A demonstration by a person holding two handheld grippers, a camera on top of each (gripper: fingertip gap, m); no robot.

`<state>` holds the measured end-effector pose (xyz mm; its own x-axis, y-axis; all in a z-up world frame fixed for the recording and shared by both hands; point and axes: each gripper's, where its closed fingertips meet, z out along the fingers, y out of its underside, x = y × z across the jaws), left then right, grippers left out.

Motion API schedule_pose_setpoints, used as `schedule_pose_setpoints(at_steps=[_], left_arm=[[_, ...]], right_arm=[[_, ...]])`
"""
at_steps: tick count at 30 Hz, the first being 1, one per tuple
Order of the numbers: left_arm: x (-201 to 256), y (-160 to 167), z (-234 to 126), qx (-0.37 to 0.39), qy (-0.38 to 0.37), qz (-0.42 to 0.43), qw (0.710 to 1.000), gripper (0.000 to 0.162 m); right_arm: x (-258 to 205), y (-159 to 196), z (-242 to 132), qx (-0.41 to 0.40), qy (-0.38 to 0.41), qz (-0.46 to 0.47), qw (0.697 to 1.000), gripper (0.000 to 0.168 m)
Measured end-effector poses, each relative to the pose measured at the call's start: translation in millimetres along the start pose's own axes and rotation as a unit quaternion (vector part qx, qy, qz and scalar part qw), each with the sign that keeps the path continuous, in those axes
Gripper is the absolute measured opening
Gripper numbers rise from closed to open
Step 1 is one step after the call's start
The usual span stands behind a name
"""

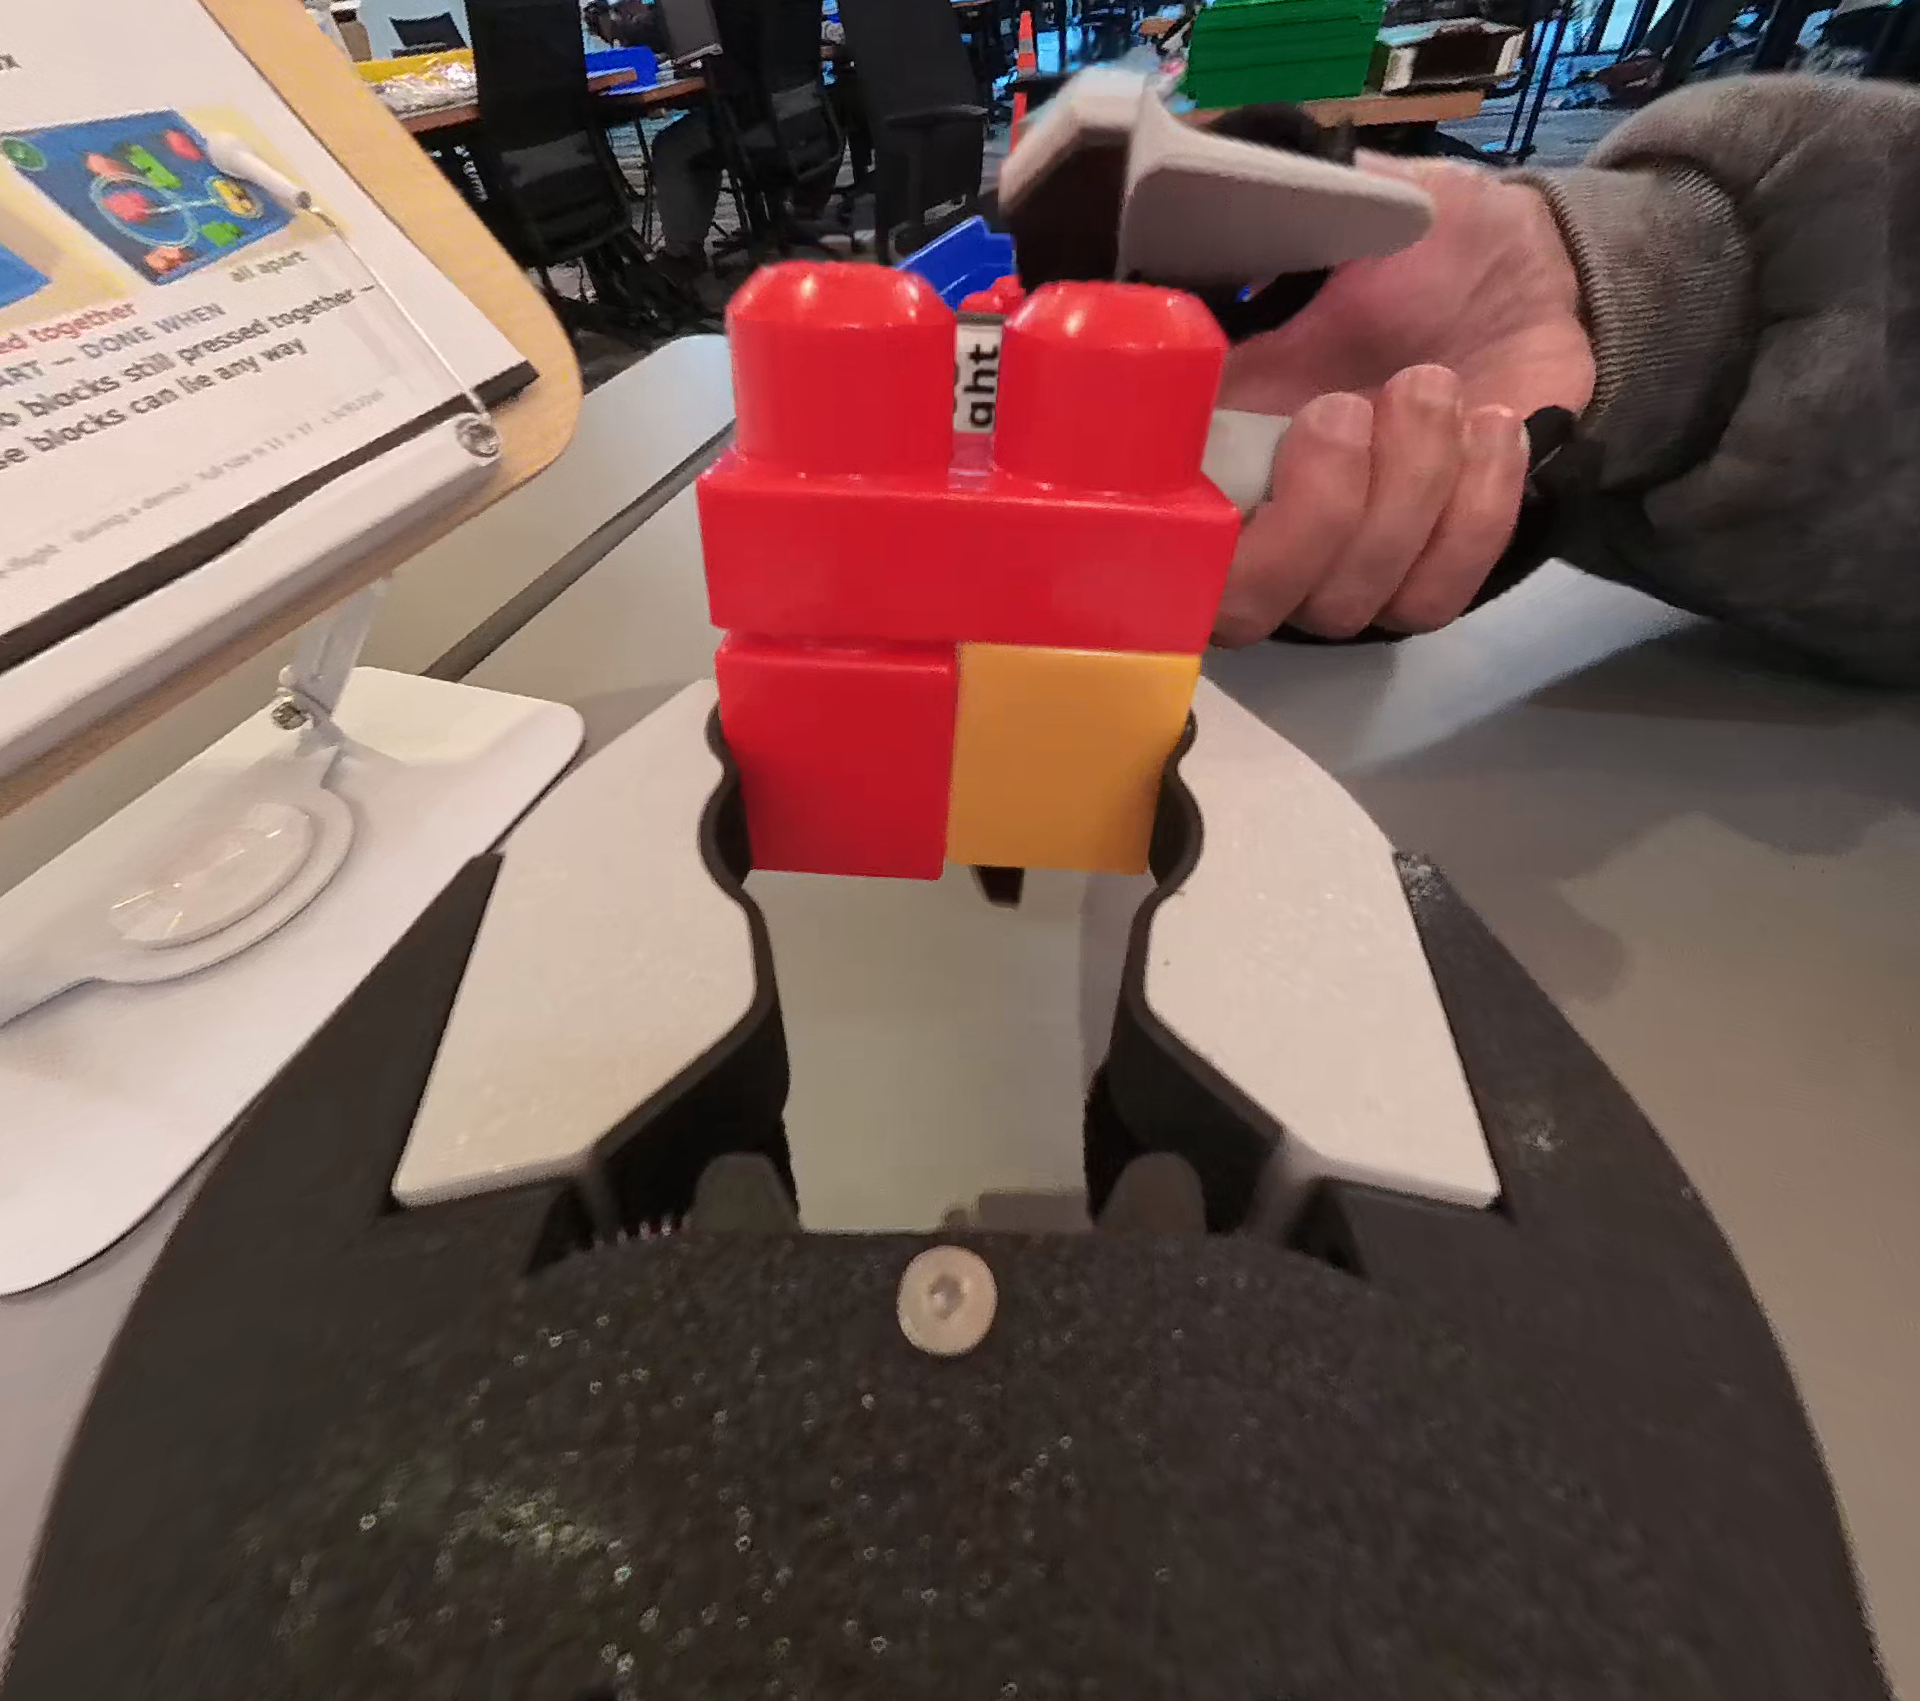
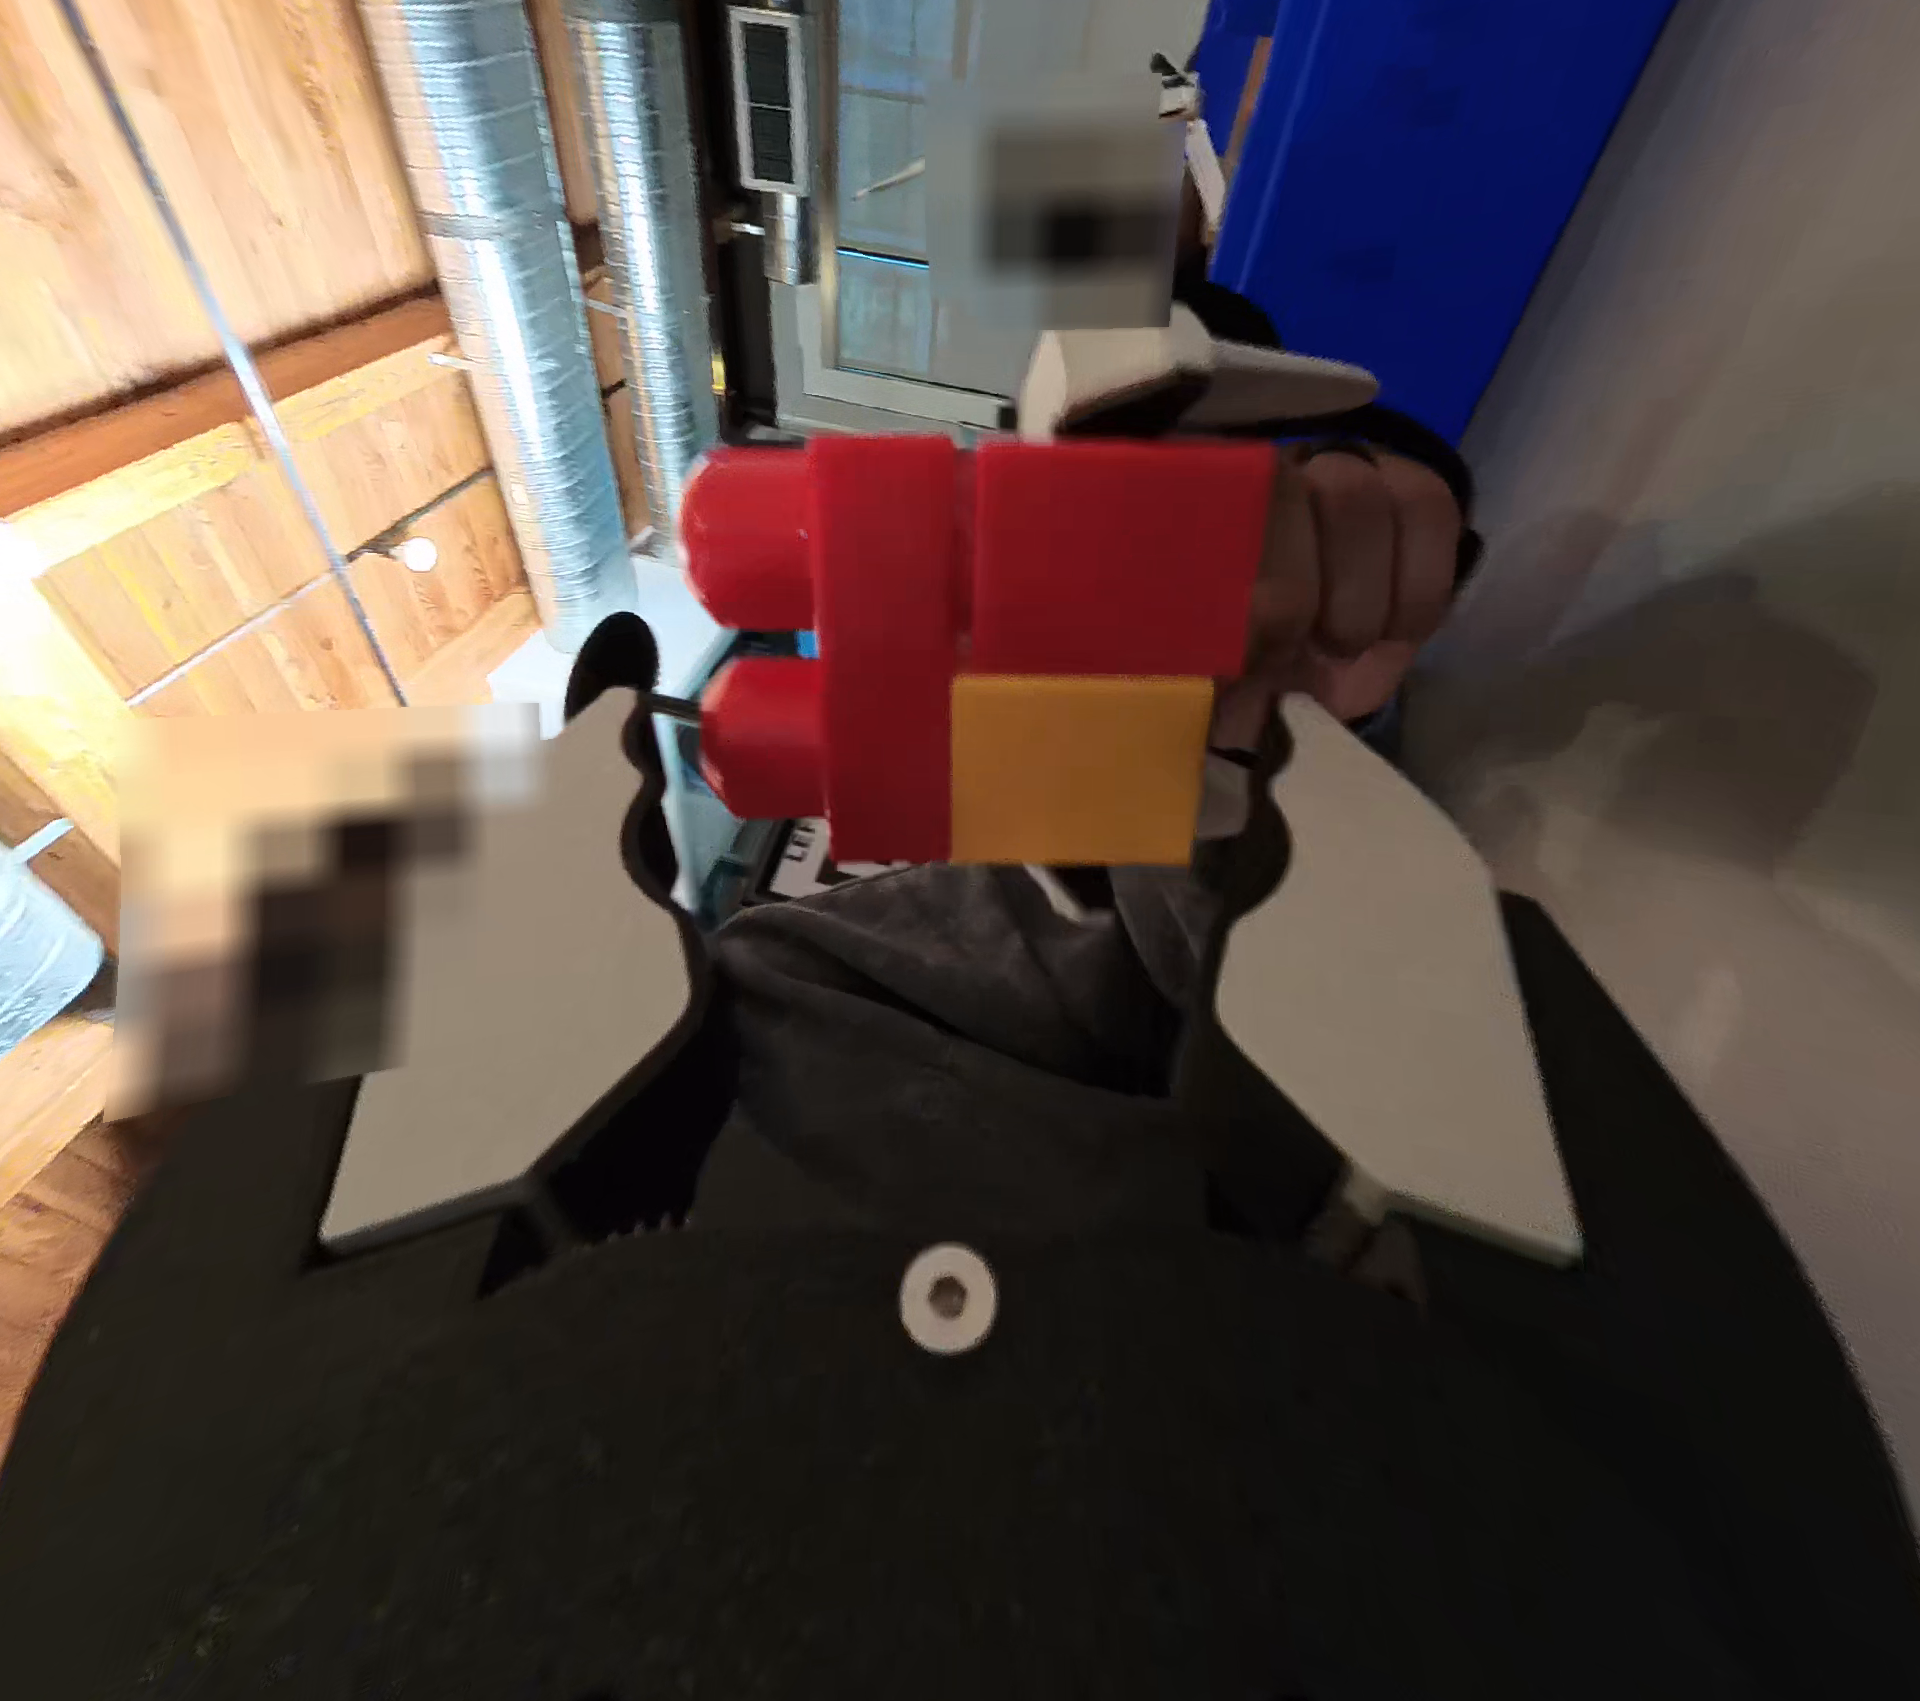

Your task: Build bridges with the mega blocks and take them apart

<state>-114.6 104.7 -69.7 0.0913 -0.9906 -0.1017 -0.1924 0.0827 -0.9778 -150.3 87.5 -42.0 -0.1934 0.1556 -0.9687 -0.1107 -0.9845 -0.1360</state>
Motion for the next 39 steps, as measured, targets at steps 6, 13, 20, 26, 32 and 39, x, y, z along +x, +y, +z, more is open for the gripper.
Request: schedule_pose_setpoints(at_steps=[6,13,20,26,32,39], left_arm=[[-1.5,-4.6,-5.4,0.009,0.002,0.006,1.000,0.075],[15.4,4.7,5.1,-0.014,0.031,0.019,0.999,0.075],[17.3,6.4,6.5,-0.017,0.038,0.013,0.999,0.075],[18.5,6.1,7.6,-0.012,0.030,0.029,0.999,0.075],[14.0,5.5,7.8,-0.016,0.011,0.029,0.999,0.075],[14.2,7.0,7.4,-0.027,0.017,0.021,0.999,0.075]], right_arm=[[10.3,-11.7,-4.9,0.015,0.025,-0.003,1.000,0.119],[3.4,-8.5,9.9,-0.029,-0.002,-0.011,0.999,0.103],[3.8,-7.1,8.6,-0.029,-0.027,0.004,0.999,0.103],[2.7,-6.0,7.5,-0.021,-0.036,-0.007,0.999,0.098],[2.0,-11.3,9.1,-0.007,-0.039,-0.011,0.999,0.098],[3.6,-12.1,8.8,-0.011,-0.031,0.006,0.999,0.098]])
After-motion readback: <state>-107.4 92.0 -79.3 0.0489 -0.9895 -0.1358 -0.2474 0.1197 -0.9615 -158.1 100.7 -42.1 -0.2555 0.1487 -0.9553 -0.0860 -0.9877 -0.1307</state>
